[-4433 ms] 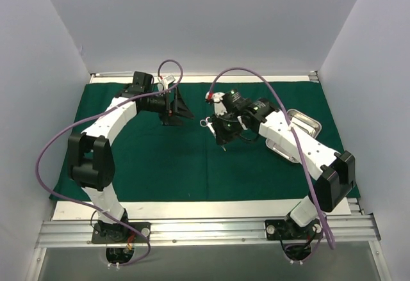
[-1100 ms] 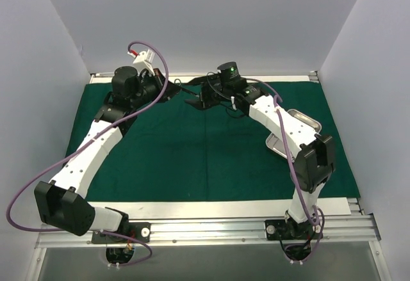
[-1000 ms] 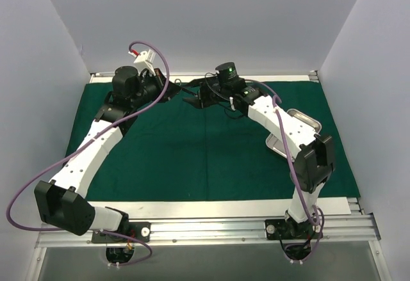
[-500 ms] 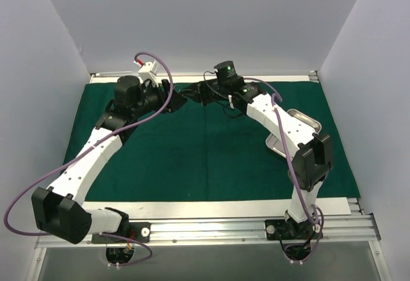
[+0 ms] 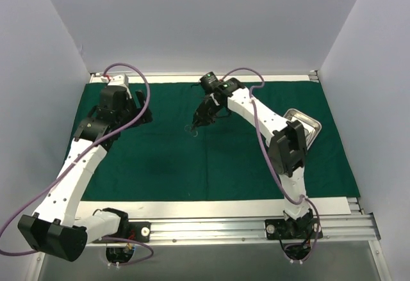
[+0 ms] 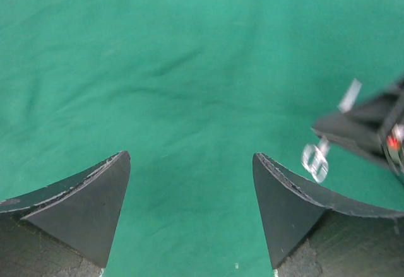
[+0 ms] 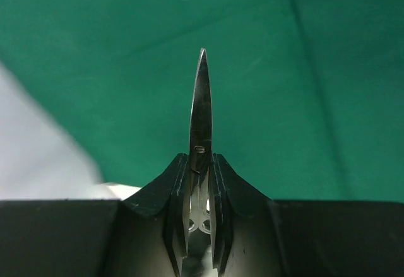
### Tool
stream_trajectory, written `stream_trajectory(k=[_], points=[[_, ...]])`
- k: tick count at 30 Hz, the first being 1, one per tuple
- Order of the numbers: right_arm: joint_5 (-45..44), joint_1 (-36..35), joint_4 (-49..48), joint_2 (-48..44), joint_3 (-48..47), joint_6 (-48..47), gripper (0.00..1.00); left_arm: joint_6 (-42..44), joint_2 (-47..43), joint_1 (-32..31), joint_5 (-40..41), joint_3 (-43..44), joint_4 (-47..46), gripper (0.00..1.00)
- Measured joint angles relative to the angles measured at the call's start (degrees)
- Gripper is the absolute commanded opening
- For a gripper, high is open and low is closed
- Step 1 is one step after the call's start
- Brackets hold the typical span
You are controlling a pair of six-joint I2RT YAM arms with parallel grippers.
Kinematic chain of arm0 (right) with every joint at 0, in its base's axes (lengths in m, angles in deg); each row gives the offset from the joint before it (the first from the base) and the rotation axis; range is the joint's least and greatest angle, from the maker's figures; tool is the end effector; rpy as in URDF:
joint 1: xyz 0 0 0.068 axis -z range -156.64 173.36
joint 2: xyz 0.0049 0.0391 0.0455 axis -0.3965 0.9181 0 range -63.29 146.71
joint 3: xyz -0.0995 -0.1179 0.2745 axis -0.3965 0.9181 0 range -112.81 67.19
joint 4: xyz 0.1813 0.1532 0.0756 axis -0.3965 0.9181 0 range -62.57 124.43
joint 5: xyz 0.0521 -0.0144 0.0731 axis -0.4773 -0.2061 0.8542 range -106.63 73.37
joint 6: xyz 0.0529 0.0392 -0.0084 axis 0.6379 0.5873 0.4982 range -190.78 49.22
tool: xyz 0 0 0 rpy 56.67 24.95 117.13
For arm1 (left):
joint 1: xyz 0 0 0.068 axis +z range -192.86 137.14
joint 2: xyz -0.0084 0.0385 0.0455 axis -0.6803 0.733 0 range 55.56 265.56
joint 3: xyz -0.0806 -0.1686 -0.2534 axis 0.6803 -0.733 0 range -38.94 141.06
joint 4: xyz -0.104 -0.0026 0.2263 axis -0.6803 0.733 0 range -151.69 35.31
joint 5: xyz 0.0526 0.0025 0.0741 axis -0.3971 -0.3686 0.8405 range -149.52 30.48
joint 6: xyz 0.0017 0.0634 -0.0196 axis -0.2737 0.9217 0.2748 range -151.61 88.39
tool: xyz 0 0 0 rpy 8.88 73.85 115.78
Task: Open and lay out the surgical kit
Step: Place the medical item in the surgical kit.
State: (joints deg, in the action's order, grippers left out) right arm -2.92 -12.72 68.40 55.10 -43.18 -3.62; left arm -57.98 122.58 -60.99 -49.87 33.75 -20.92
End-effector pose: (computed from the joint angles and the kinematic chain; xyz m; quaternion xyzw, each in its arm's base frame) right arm 0.3855 0.2964 0.3165 0.2088 0.9072 0.3420 0.1283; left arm 0.2191 -0.0624 0.4066 -0.1022 0.8792 -0.1048 0.4534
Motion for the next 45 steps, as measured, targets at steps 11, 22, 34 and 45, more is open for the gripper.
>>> stream_trajectory(k=[11,22,34,45], points=[[-8.7,-12.4,5.2,5.9,-1.4,-12.9,0.0,-3.9,0.9,6.6,-1.3,-1.2,9.8,0.87],[-16.5,-15.9,4.9,6.4,2.2,-17.6,0.02,-5.1,-1.8,8.2,-5.8,-5.7,12.7,0.86],[-15.9,-17.3,2.8,10.7,4.3,-17.9,0.04,-5.0,-2.1,8.2,-8.5,-5.9,12.3,0.86],[-13.9,-17.3,2.0,11.8,5.4,-17.9,0.29,-4.9,-2.1,8.2,-10.2,-7.0,11.6,0.86]])
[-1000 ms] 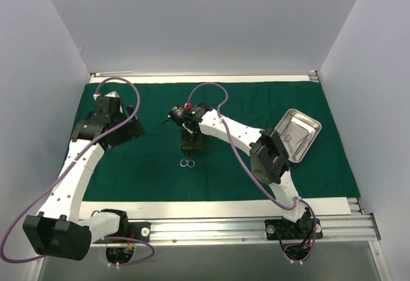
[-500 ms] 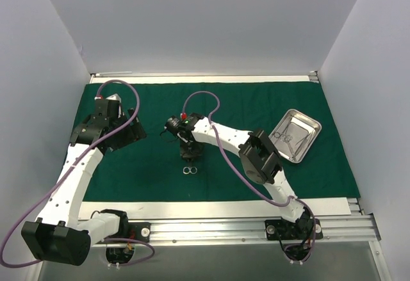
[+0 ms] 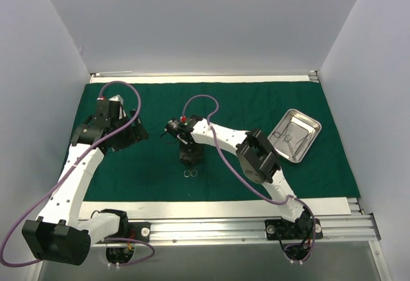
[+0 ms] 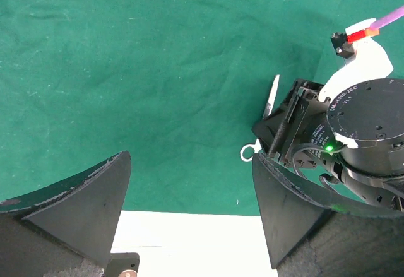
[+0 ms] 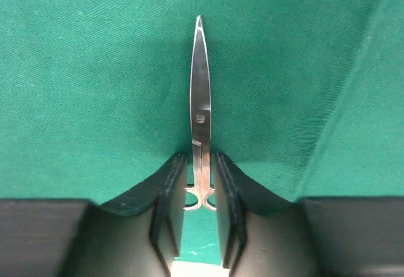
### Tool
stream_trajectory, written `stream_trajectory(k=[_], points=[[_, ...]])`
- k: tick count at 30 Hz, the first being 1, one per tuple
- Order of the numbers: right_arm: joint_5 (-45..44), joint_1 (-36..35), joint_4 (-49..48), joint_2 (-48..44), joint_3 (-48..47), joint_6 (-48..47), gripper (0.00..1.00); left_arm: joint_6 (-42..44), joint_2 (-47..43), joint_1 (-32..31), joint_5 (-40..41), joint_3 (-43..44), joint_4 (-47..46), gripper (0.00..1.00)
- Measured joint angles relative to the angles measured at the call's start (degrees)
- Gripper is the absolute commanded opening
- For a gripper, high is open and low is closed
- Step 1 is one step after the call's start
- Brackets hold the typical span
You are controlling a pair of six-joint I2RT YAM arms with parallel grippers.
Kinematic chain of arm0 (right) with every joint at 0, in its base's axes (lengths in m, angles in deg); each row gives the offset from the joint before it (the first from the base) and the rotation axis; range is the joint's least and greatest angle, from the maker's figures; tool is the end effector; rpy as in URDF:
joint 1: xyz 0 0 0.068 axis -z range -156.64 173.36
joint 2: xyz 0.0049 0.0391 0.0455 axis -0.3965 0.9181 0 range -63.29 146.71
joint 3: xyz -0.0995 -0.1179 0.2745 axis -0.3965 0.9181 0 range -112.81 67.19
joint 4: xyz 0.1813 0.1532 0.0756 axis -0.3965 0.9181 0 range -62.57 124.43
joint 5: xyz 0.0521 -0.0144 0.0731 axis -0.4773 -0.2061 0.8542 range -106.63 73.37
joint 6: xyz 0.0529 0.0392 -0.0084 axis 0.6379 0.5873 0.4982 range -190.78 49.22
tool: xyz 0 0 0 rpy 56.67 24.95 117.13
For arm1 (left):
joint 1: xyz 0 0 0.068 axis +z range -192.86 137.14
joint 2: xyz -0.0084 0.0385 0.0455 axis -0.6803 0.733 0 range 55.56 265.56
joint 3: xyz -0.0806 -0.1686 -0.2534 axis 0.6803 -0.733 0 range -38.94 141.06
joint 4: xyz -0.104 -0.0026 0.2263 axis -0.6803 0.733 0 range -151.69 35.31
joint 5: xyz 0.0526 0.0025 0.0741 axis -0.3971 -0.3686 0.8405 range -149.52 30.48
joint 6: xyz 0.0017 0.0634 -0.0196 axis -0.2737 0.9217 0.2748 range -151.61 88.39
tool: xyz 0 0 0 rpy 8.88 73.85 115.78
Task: Open and lay out the surgical kit
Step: Place the medical item in the surgical kit.
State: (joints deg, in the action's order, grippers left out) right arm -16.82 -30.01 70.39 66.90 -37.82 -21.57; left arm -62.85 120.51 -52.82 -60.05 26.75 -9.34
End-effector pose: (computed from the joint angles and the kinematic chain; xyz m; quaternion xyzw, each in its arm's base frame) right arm 0.2989 0.4018 0.1864 -0.0354 0.9812 0.1469 0.1198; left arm 0.1963 -0.0349 0.3556 -0.1729 0.9285 -0.1197 0.3062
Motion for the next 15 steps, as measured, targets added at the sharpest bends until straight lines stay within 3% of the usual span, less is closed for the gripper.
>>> stream_trajectory(k=[4,15], points=[[0.4,0.0,0.0,0.0,-0.1,0.0,0.39,0.0,0.1,0.0,-0.5,-0.2,-0.1,0.86],[-1.1,1.8,4.5,-1.4,-7.4,-1.5,0.39,0.9,0.7,0.1,-2.0,-0.9,-1.7,0.86]])
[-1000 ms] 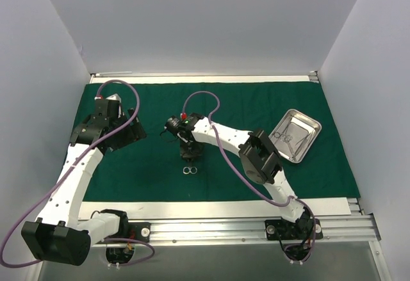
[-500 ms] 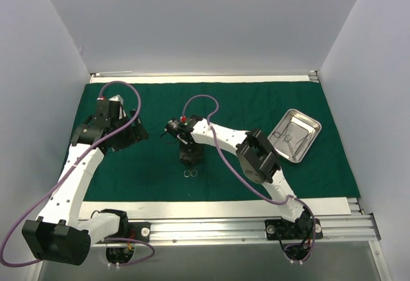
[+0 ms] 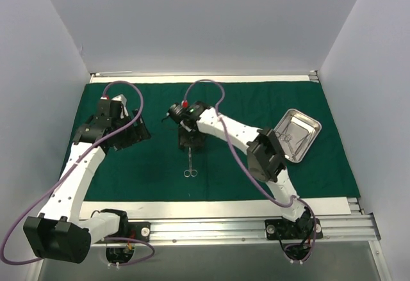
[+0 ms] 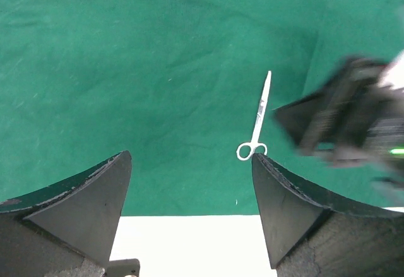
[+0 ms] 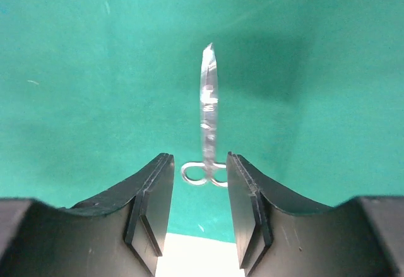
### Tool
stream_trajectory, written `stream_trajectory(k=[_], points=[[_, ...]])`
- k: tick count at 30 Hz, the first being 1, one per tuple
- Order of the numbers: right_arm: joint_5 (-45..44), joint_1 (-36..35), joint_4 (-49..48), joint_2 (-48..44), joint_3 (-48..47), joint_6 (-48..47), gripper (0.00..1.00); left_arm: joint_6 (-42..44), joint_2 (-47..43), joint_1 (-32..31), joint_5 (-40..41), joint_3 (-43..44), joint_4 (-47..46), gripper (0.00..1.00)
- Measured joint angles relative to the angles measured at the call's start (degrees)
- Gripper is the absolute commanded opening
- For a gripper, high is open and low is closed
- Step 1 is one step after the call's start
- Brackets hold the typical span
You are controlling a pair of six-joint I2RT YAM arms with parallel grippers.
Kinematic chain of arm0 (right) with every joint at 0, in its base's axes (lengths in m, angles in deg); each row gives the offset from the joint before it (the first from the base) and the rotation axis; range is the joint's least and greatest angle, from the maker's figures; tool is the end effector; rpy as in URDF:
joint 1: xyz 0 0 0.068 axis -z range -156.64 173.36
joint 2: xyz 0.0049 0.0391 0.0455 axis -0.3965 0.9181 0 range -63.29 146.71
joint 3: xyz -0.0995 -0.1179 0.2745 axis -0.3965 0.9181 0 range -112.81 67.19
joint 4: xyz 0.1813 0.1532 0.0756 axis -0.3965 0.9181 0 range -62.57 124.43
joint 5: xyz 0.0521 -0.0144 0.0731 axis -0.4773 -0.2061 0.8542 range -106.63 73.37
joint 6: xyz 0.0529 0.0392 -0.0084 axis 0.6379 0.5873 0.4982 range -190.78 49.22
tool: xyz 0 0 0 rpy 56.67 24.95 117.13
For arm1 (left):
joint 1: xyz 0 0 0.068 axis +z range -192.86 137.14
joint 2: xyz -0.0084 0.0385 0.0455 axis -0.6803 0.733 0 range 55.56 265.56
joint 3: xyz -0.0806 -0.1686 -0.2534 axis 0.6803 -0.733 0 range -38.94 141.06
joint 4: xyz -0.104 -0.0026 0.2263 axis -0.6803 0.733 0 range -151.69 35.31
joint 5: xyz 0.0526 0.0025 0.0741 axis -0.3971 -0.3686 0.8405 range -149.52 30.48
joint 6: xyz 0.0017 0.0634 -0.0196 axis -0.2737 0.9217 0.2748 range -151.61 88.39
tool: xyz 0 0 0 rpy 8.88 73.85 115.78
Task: Open and lay out the surgical kit
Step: Place the medical item in the surgical kit, then pick up the medical item from the container.
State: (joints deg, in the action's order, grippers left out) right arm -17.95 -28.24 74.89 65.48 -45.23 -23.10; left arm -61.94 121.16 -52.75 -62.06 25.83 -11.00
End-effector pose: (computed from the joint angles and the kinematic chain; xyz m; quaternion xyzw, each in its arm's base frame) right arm 0.3163 0.3971 0.2318 -0.0308 0.9735 0.1654 0.1553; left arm 0.2009 -0.0373 0.3509 -0.1603 0.9303 -0.1329 0.3021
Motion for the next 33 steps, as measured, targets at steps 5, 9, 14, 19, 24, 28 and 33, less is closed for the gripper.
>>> stream_trajectory(k=[5,9,14,19,24,28,33], points=[[0.0,9.0,-0.2,-11.5,1.9,-2.9,0.45,3.0,2.3,0.0,-4.1,-1.1,-3.8,0.86],[-0.8,23.9,-2.4,-26.6,10.5,-5.9,0.46,5.4,6.8,0.0,-8.3,-1.0,-8.2,0.86],[-3.1,42.4,-1.6,-38.8,19.9,-10.8,0.4,7.7,13.9,-0.2,-11.5,2.1,-9.8,0.85],[-2.4,54.4,-0.5,-40.0,27.2,-15.1,0.26,10.4,19.2,-1.0,-12.5,7.0,-11.2,0.85],[-0.6,59.1,-2.0,-36.3,30.8,-17.2,0.23,12.0,23.1,-1.3,-14.0,9.1,-12.0,0.83],[0.2,59.2,-6.3,-31.3,30.9,-18.1,0.32,13.0,25.9,-1.2,-14.9,9.5,-11.9,0.83],[0.3,59.2,-9.8,-24.1,30.8,-19.5,0.36,13.5,27.3,-1.2,-15.8,10.7,-11.6,0.82]])
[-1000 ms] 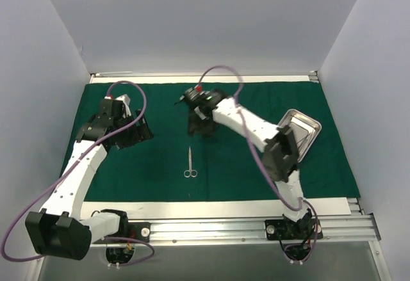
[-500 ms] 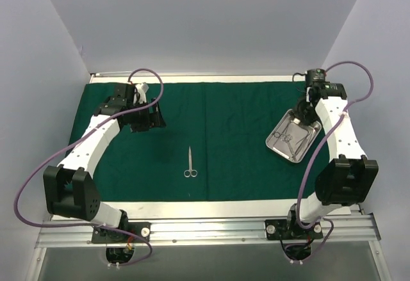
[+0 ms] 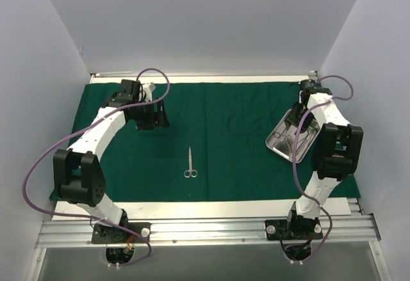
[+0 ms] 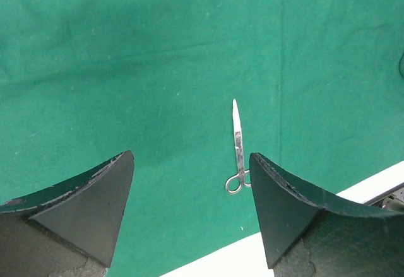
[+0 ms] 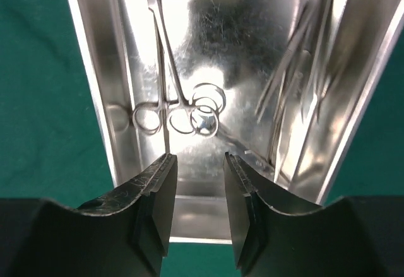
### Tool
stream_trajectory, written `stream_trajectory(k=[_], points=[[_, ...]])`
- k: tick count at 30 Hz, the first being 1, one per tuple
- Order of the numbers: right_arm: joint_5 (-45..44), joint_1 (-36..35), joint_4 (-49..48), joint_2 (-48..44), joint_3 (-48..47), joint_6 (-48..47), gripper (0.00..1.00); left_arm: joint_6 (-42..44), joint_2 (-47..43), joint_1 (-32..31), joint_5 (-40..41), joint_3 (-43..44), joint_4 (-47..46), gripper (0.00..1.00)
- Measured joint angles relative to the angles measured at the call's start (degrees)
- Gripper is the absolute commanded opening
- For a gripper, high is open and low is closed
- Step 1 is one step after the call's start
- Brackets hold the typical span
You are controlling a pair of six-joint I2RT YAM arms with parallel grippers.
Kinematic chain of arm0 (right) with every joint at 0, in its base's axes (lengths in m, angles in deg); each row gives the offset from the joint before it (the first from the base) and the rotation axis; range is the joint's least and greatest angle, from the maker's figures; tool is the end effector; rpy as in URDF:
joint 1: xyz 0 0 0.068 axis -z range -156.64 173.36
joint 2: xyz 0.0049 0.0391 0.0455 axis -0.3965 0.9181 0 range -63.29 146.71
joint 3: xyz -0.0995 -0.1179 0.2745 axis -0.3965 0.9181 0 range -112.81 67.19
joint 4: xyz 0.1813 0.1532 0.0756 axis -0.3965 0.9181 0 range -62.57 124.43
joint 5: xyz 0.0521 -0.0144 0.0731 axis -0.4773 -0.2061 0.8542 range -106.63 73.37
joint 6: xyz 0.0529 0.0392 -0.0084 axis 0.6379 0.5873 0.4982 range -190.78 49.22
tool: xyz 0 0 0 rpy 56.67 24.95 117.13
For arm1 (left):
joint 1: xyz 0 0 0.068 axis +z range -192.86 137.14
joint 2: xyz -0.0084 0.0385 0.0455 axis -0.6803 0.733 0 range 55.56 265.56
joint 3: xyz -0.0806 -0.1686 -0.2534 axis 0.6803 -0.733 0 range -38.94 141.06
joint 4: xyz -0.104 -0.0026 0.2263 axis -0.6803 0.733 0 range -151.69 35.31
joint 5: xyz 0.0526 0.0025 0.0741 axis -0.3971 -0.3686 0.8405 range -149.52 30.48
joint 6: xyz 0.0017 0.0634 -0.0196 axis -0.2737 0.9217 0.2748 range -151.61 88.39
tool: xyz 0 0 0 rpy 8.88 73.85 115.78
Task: Open and lay out the surgical kit
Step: Pick up the medical item from the container.
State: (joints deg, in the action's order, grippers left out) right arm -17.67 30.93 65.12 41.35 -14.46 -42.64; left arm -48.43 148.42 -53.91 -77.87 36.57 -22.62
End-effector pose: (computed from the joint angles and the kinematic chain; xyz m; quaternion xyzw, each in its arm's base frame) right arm 0.3929 -0.0532 0.2651 0.2987 0.9201 0.0365 0.2506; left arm 0.3334 -0.0819 0.3053 -0.0016 0.9463 -0.2168 0.2400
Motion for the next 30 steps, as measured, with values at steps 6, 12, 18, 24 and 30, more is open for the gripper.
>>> stream_trajectory(k=[6,12,18,24,30], points=[[0.4,0.0,-1.8,4.6,0.0,-0.7,0.34,0.4,0.0,0.5,-0.5,1.2,0.1,0.82],[0.2,0.0,-2.9,5.0,0.0,-2.0,0.26,0.5,0.0,1.4,-0.9,1.5,0.1,0.82],[-0.1,0.0,-3.8,6.3,0.1,-2.8,0.23,0.5,0.0,1.9,-1.4,1.5,0.1,0.82],[-0.3,0.0,-4.6,6.7,1.4,-3.0,0.23,0.5,0.4,2.1,-1.9,1.5,0.1,0.82],[-0.6,0.0,-5.6,8.4,2.2,-3.4,0.22,0.5,1.0,2.4,-2.1,1.5,0.1,0.82]])
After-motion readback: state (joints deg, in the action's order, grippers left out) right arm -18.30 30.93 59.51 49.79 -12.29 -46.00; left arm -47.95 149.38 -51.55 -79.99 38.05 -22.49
